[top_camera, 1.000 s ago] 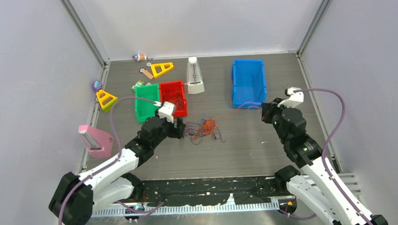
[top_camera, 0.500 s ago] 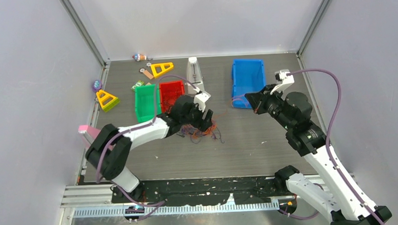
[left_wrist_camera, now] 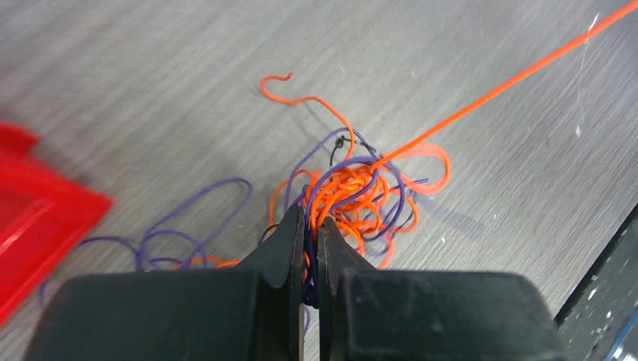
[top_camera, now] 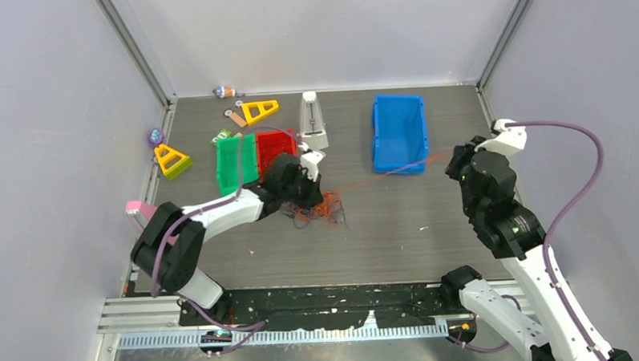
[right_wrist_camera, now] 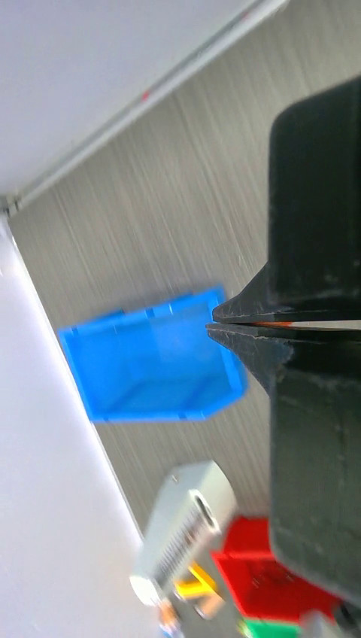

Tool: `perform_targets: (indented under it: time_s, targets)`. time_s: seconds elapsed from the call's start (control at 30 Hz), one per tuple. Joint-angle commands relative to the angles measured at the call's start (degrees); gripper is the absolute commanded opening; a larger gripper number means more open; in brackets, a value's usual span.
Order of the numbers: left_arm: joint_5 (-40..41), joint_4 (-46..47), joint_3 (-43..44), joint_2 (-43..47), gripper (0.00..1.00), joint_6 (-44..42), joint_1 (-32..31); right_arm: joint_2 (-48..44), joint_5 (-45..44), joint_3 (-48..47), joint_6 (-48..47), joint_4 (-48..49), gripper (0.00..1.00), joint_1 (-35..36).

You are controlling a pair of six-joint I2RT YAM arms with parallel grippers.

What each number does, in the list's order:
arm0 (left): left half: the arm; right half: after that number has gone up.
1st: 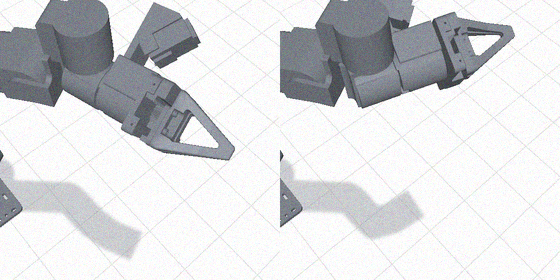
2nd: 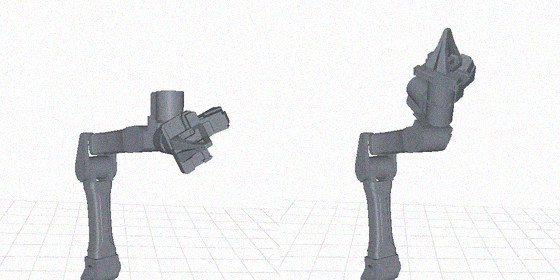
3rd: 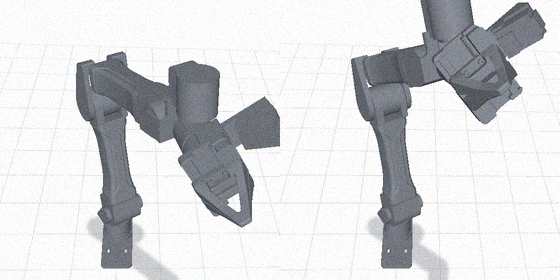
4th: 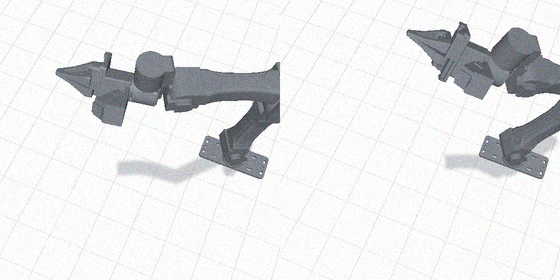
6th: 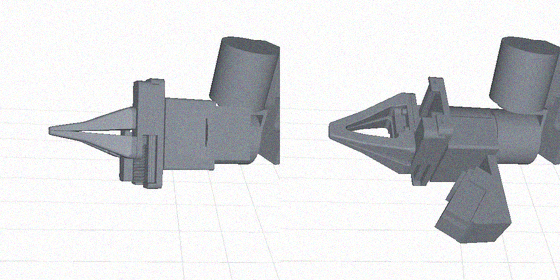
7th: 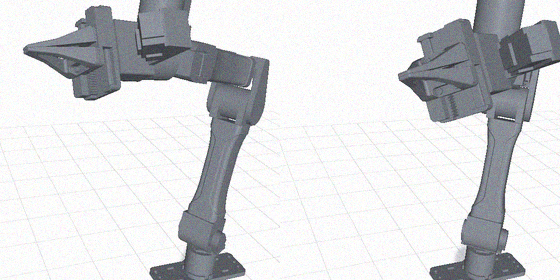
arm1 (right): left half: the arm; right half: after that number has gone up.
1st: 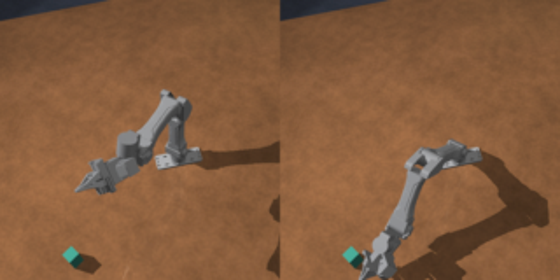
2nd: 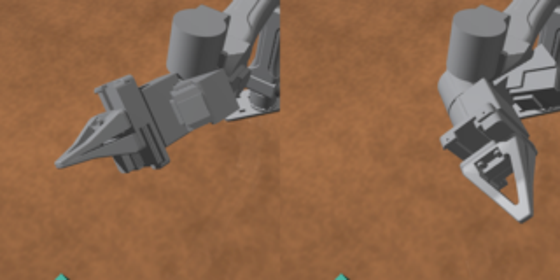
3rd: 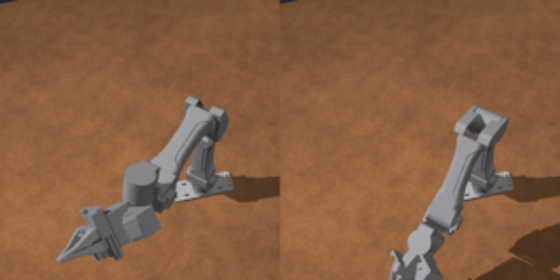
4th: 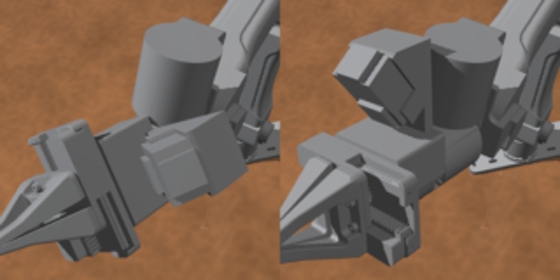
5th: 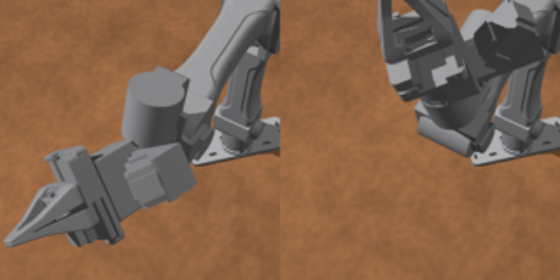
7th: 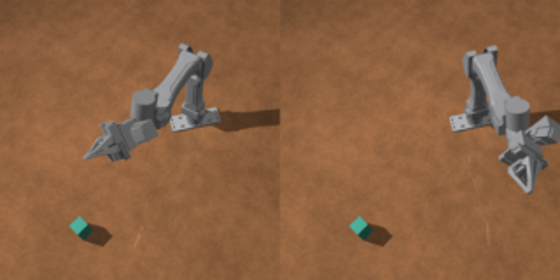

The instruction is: Untangle the cables

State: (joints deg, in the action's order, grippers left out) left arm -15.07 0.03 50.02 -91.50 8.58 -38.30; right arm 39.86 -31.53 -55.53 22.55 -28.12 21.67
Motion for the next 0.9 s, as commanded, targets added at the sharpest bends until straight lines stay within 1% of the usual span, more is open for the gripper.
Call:
perform_targets:
  time_s: [0.0, 0.07, 0.13, 0.2, 0.23, 0.27, 0.3, 0.33, 0.37, 0.4, 0.43, 0.47, 0.53, 0.57, 0.63, 0.7, 0.87]
  targets:
    - [3.29, 2.84, -5.53, 7.10, 0.00, 4.90, 6.49, -3.27, -21.50, -3.38, -1.51, -0.87, 0.05, -2.04]
    - [2.68, 4.01, -7.51, 9.11, 0.00, 5.89, 8.14, -4.02, -21.59, -2.75, -1.28, -0.81, 0.05, -2.17]
    - [2.36, 5.60, -9.15, 11.22, 0.00, 5.93, 8.37, -3.59, -18.11, -1.93, -1.30, -0.40, 0.05, -2.16]
    - [0.26, 7.87, -10.53, 12.67, 0.00, 5.77, 8.34, -2.10, -10.43, -0.82, -3.89, 0.47, 0.05, -2.20]
    - [-1.19, 8.74, -10.89, 13.14, 0.00, 5.56, 8.33, -0.62, -4.23, -0.07, -4.34, 0.38, 0.05, -2.18]
    - [-3.11, 9.61, -11.09, 13.52, 0.00, 5.49, 8.27, 0.20, -0.94, 0.44, -5.18, 0.41, 0.06, -2.19]
    - [-4.73, 10.42, -11.26, 13.81, 0.00, 5.48, 8.25, 1.47, 5.37, 1.50, -5.43, 0.29, 0.16, -2.17]
    - [-5.98, 11.29, -11.58, 14.00, 0.00, 5.44, 8.18, 2.03, 8.52, 2.15, -5.63, 0.63, 0.26, -2.12]
    - [-7.12, 12.12, -11.73, 14.19, 0.00, 5.48, 8.16, 2.72, 16.09, 4.26, -6.05, 2.88, 0.52, -2.14]
    - [-7.91, 12.47, -11.82, 14.31, 0.00, 5.43, 8.08, 2.92, 20.78, 7.05, -7.26, 4.47, 0.62, -2.15]
    - [-8.64, 12.90, -11.88, 14.41, 0.00, 5.42, 7.95, 3.71, 30.20, 8.30, -7.78, 8.28, 0.76, -2.16]
    - [-9.04, 13.23, -12.01, 14.49, 0.00, 5.40, 7.86, 4.29, 38.89, 10.21, -8.29, 10.02, 0.81, -2.05]
    - [-9.63, 13.69, -12.22, 14.51, 0.00, 5.39, 7.73, 7.02, 46.58, 11.78, -7.76, 14.63, 0.84, -0.83]
    - [-10.08, 14.12, -12.24, 14.51, 0.00, 5.37, 7.72, 9.02, 47.31, 12.04, -7.80, 17.14, 0.84, 0.13]
    - [-11.21, 14.94, -12.43, 14.51, 0.00, 5.51, 7.60, 11.98, 45.44, 12.40, -8.65, 19.97, 0.83, 5.06]
    - [-11.71, 15.41, -12.56, 14.60, 0.00, 5.50, 7.40, 15.27, 42.46, 12.33, -9.24, 23.10, 0.83, 12.86]
    - [-12.48, 15.44, -12.40, 14.43, 0.00, 5.48, 7.28, 25.29, 41.71, 11.06, -10.51, 33.04, 0.84, 21.03]
